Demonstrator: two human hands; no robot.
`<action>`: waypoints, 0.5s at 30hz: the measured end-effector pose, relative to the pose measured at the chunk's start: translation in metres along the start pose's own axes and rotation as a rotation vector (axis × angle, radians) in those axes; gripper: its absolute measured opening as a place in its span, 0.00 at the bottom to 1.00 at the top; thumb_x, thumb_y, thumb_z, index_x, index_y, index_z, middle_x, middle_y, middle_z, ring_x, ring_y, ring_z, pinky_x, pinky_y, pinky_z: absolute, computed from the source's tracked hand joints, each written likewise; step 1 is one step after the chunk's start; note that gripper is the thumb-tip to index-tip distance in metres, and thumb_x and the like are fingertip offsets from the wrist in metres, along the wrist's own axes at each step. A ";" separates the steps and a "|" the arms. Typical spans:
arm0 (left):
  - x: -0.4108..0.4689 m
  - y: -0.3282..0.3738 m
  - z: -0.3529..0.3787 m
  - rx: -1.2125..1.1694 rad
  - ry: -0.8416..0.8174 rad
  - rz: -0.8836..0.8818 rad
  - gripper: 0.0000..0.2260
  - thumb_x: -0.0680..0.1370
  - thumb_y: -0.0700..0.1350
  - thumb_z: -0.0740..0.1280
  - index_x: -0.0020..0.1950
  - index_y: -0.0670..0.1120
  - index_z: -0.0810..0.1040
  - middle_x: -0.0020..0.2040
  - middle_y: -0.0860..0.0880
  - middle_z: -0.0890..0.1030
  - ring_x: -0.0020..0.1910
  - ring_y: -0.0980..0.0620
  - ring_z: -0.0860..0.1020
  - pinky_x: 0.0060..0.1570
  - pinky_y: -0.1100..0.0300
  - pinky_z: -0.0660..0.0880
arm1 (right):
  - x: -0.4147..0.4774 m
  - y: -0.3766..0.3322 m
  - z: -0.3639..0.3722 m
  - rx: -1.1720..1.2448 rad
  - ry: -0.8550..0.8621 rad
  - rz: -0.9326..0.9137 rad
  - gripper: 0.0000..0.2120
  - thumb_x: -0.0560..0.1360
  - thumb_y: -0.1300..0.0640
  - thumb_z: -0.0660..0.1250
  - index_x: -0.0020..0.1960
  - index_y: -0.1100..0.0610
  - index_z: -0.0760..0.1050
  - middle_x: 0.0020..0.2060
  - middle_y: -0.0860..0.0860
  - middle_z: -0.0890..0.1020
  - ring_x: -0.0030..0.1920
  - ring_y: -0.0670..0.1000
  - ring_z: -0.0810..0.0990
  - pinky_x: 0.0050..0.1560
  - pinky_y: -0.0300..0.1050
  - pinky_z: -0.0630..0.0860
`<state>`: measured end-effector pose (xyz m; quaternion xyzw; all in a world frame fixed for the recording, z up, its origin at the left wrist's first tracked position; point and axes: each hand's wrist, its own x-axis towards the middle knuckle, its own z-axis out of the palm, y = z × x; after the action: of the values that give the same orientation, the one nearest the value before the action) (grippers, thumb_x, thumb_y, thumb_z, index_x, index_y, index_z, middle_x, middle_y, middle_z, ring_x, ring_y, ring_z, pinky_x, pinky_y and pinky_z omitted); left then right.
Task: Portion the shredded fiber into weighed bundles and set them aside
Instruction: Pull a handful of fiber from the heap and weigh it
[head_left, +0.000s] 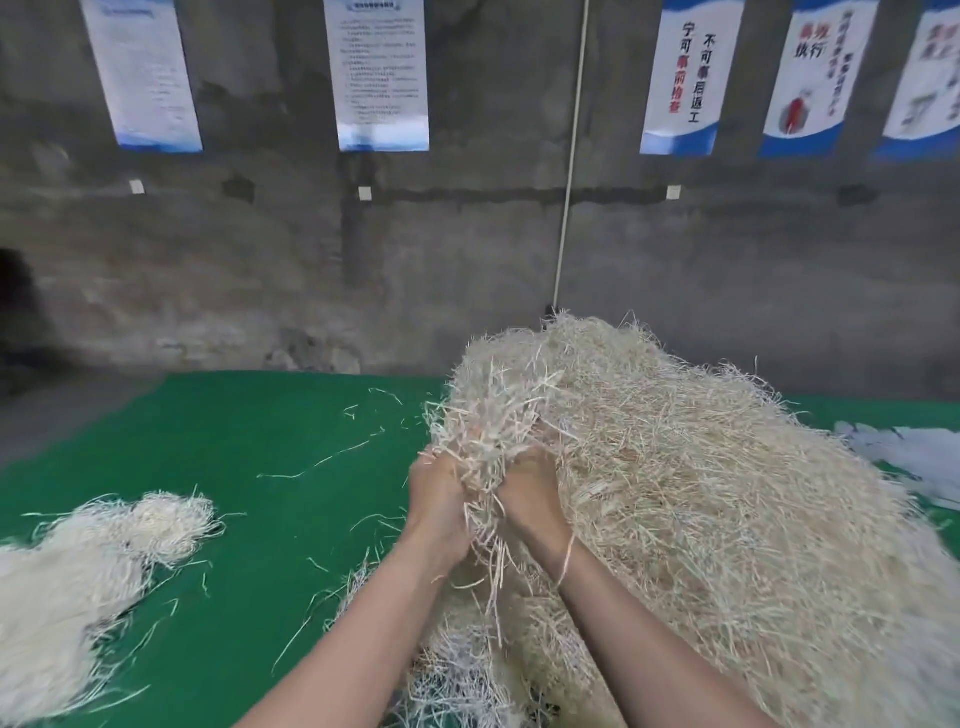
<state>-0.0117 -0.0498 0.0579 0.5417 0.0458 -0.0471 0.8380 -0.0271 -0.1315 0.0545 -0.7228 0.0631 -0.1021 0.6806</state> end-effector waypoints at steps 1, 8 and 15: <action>0.002 0.001 -0.009 0.064 0.075 -0.014 0.09 0.80 0.35 0.56 0.45 0.42 0.75 0.34 0.43 0.75 0.32 0.52 0.70 0.31 0.59 0.68 | -0.007 0.006 0.003 -0.091 -0.051 -0.023 0.05 0.78 0.61 0.62 0.51 0.63 0.71 0.45 0.62 0.76 0.39 0.48 0.76 0.41 0.32 0.74; -0.021 -0.028 -0.057 1.120 -0.137 0.236 0.10 0.76 0.36 0.64 0.34 0.41 0.73 0.32 0.47 0.74 0.30 0.55 0.71 0.26 0.69 0.67 | -0.041 0.026 0.024 -0.410 -0.237 -0.361 0.40 0.65 0.28 0.62 0.72 0.28 0.47 0.75 0.37 0.44 0.75 0.42 0.46 0.72 0.57 0.50; -0.045 -0.038 -0.078 1.293 -0.156 0.791 0.20 0.69 0.31 0.61 0.52 0.51 0.59 0.44 0.56 0.56 0.34 0.58 0.65 0.36 0.74 0.65 | -0.055 0.055 0.038 0.044 -0.214 0.103 0.31 0.69 0.28 0.55 0.61 0.47 0.75 0.61 0.50 0.78 0.58 0.46 0.78 0.59 0.46 0.76</action>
<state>-0.0629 0.0073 -0.0027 0.8959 -0.2475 0.2011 0.3092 -0.0688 -0.0853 -0.0056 -0.7101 0.0251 0.0096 0.7036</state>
